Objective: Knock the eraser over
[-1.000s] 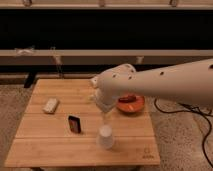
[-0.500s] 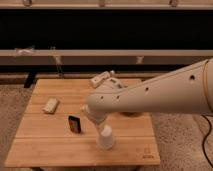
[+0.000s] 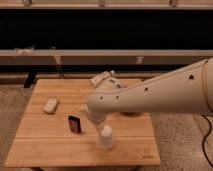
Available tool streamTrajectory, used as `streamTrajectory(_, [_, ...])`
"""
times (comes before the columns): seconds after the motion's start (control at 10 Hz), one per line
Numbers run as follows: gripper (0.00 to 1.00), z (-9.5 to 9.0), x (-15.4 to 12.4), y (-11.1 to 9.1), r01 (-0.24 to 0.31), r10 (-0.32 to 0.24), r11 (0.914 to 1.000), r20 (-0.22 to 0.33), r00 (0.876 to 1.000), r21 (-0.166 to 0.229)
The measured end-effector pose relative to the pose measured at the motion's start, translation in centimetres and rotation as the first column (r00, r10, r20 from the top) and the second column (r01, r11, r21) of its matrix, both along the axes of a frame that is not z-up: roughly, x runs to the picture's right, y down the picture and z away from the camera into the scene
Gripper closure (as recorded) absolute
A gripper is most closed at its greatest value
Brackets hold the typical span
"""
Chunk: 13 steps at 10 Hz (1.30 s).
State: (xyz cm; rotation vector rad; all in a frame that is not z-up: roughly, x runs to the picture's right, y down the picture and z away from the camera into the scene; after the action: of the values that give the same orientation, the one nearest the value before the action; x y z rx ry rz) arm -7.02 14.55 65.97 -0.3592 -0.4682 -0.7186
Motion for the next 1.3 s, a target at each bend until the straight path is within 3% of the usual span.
streamTrajectory(0.5, [0.2, 0.0, 0.1, -0.1, 0.01, -0.01, 0.9999, -0.002, 1.0, 0.013])
streamTrajectory(0.7, [0.2, -0.1, -1.9, -0.4, 0.091, -0.092, 0.9949, 0.028, 0.995, 0.044])
streamTrajectory(1.0, [0.2, 1.0, -6.5, -1.1, 0.227, -0.23, 0.9725, 0.072, 0.97, 0.054])
streamTrajectory(1.1, [0.2, 1.5, -8.4, -1.1, 0.282, -0.286, 0.9581, 0.091, 0.954, 0.052])
streamTrajectory(1.3, [0.2, 2.1, -10.5, -1.1, 0.339, -0.342, 0.9395, 0.122, 0.932, 0.05])
